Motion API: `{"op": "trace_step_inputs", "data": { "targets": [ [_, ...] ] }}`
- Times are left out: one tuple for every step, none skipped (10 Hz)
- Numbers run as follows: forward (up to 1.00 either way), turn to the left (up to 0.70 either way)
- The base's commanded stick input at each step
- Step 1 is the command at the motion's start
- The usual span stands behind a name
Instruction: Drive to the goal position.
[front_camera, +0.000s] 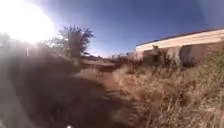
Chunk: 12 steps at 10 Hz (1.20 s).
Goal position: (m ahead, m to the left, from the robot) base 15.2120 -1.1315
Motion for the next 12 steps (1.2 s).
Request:
{"op": "trace_step_inputs", "data": {
  "targets": [
    [0.50,0.00],
    [0.50,0.00],
    [0.50,0.00],
    [0.50,0.00],
    [0.50,0.00],
    [0.50,0.00],
    [0.50,0.00],
    [0.50,0.00],
    [0.50,0.00],
    [0.50,0.00],
    [0.50,0.00],
    [0.50,0.00]
  ]
}}
